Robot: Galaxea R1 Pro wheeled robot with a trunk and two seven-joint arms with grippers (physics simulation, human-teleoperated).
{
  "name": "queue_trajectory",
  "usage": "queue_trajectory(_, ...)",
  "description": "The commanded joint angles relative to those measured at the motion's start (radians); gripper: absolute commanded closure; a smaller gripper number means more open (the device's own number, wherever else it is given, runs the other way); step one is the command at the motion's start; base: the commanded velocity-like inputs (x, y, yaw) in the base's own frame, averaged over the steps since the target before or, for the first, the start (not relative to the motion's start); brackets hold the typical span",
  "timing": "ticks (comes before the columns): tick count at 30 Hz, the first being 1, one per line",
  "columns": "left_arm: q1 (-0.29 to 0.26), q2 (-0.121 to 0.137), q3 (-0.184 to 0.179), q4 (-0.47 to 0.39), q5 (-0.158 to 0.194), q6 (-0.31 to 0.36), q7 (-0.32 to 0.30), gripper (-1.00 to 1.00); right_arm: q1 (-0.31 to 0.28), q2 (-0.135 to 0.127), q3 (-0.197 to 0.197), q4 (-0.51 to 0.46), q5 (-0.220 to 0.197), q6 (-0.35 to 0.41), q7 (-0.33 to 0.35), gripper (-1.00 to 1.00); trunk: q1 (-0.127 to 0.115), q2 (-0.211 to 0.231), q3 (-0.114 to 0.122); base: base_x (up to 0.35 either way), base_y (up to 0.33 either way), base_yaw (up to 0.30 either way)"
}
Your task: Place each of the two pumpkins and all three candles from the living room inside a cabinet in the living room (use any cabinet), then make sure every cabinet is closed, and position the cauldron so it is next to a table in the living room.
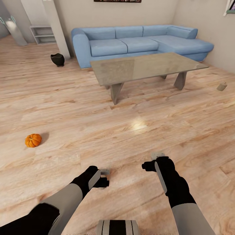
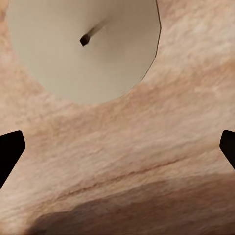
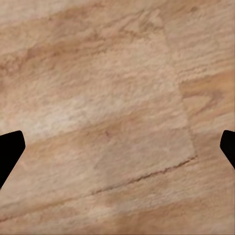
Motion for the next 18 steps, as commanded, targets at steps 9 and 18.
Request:
queue_trajectory(9, 0.000, 0.000, -0.004, -0.001, 0.010, 0.003, 0.009, -1.00, 0.000, 0.000, 0.001, -0.001, 0.006, 0.005, 0.002, -1.00, 0.004, -0.002, -0.036, 0.000, 0.000, 0.000)
queue_trajectory(18, 0.000, 0.000, -0.004, -0.001, 0.010, -0.012, 0.009, -1.00, 0.000, 0.000, 0.031, -0.001, 0.006, 0.005, 0.001, -1.00, 0.004, -0.003, -0.041, 0.000, 0.000, 0.064)
